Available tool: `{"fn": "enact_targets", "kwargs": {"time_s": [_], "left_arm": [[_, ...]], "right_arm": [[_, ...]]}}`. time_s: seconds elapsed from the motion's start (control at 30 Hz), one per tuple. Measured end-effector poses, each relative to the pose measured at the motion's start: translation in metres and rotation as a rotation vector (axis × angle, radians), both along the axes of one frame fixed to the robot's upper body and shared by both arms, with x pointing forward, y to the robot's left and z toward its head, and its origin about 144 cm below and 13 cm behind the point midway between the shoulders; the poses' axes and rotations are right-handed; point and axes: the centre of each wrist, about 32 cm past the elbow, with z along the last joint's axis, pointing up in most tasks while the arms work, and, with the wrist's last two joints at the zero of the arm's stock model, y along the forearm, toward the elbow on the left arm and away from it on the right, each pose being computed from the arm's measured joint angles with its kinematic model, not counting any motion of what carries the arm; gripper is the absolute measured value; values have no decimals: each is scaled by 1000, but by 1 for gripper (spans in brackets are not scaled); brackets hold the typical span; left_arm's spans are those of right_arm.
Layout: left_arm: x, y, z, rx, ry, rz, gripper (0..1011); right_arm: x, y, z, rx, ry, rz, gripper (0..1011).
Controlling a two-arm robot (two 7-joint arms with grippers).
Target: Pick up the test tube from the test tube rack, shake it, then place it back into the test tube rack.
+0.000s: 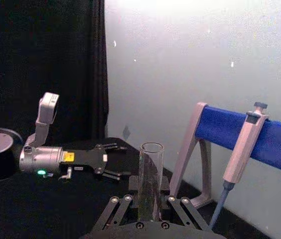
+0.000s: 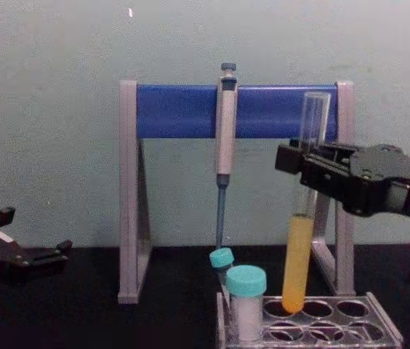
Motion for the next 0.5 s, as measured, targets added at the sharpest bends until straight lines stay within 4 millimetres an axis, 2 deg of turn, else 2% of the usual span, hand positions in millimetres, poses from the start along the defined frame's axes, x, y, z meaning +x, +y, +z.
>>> {"fn": "enact_targets", "kwargs": {"time_s": [0.5], "left_arm": [[0,0,0,0,0,0,1001]], "right_arm": [[-2,3,-13,-8,37,-2,238]]}}
